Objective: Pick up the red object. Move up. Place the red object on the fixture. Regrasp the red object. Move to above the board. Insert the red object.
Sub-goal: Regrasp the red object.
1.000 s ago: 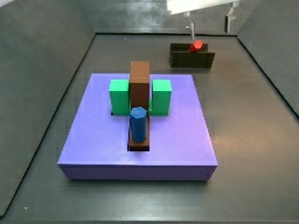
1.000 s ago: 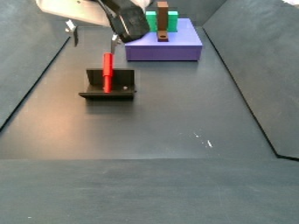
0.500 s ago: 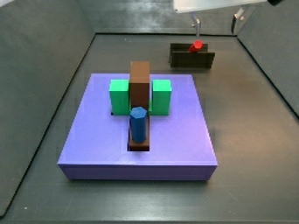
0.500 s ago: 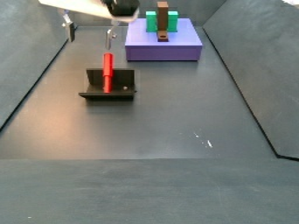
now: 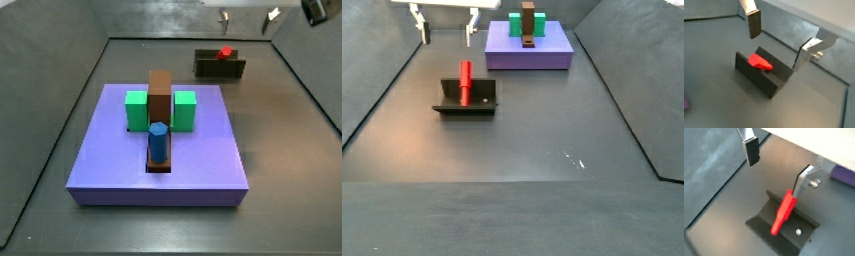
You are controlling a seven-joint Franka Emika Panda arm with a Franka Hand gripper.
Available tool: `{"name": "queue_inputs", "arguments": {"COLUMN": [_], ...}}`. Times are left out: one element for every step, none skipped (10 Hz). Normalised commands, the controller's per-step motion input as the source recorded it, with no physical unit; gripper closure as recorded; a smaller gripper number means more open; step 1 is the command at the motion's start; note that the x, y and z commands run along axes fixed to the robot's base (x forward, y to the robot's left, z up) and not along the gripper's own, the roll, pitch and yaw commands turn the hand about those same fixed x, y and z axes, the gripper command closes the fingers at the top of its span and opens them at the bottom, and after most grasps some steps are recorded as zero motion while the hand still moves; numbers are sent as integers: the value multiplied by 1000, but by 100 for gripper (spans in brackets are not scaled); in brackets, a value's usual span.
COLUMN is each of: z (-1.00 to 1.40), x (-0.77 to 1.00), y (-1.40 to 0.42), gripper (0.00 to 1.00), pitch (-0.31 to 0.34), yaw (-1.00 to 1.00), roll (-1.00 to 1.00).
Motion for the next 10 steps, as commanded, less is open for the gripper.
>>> {"name": "queue_inputs", "arguments": {"z": [-360,-509,-443,-283,-249,-211,-203,-189,-103,-31], "x": [-57,-74,-29,-29,-89,-49,0,0,0,0], "y": [197,220,217,111,51,-54,-214,-197,-177,-69], "gripper": [0,0,0,0,0,0,0,0,0,0], "pitch": [0,0,0,-20,0,0,0,0,0,0], "yaw": [674,660,577,437,449,357,214,137,123,60], "roll": [691,657,617,454,486,494,411,331,114,0]}}
